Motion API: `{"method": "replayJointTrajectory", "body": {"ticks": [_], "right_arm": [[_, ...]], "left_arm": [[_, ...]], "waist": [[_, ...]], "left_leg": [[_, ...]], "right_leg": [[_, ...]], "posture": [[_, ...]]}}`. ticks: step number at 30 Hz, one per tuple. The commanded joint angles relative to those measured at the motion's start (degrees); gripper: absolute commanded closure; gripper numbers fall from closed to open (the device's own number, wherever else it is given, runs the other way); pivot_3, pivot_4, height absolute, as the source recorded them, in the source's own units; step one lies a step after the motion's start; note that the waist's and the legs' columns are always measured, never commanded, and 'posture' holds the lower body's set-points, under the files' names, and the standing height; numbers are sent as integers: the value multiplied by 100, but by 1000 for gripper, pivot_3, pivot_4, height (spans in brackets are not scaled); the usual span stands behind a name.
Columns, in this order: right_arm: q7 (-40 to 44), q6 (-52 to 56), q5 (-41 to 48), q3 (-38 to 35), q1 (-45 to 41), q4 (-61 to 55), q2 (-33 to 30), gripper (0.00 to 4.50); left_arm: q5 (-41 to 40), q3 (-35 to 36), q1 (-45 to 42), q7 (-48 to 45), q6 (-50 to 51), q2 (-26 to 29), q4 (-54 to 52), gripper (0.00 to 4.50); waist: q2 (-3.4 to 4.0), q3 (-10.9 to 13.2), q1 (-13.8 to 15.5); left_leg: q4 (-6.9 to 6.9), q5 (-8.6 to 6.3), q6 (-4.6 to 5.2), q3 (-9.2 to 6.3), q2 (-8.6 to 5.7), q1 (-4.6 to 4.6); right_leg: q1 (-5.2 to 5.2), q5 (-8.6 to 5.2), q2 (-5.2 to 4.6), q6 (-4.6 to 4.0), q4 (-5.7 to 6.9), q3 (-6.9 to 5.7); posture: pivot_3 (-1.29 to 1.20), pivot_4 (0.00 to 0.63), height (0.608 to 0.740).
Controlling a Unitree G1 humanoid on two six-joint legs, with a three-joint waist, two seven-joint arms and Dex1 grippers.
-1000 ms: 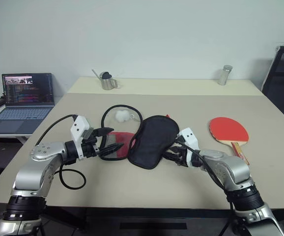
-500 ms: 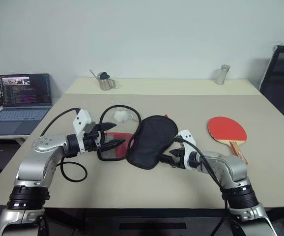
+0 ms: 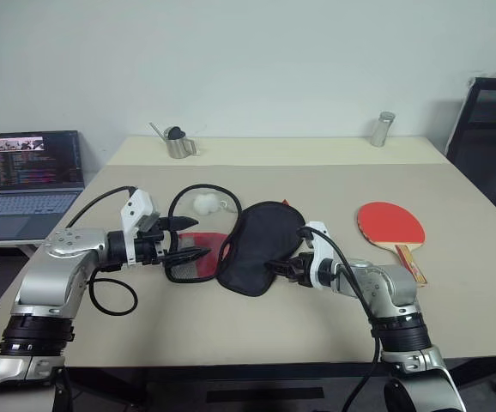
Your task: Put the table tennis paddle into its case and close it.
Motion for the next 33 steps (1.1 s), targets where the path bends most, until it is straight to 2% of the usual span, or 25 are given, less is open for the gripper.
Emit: {"method": "replayJointTrajectory", "body": {"ticks": [1, 9, 12, 23, 33], "right_arm": [[24, -57, -20, 286, -117, 4, 205, 40], [80, -340, -186, 548, -163, 189, 246, 40], [36, -489, -275, 501, -194, 279, 248, 610], [-228, -332, -136, -141, -238, 421, 253, 4479], [-313, 211, 97, -623, -81, -114, -29, 4479]], "left_arm": [[13, 178, -94, -2, -138, 94, -22, 352], [38, 167, -78, -17, -226, 84, 19, 352], [42, 165, -73, -24, -248, 87, 25, 352], [46, 7, -241, -78, -311, -42, 1, 352], [-50, -220, -278, -229, -134, -238, -367, 352]], "waist": [[0, 0, -9], [0, 0, -10], [0, 0, -11], [0, 0, 4], [-1, 2, 12]], "left_leg": [[-1, 0, 0, 0, 0, 0], [-2, 0, 0, 0, 1, 0], [-2, 0, 0, -2, 2, 1], [-3, 0, 0, -1, 2, -2], [-3, 0, 0, -1, 2, -5]], "right_leg": [[-1, 0, 1, 0, 0, 1], [-1, 0, 1, 0, -1, 0], [-1, 0, 2, 0, 1, -1], [-3, 0, 1, 0, -1, 0], [-2, 0, 1, 0, -2, -1]], "posture": [[0, 150, 740], [0, 150, 740], [0, 150, 740], [0, 150, 740], [0, 150, 740]]}}
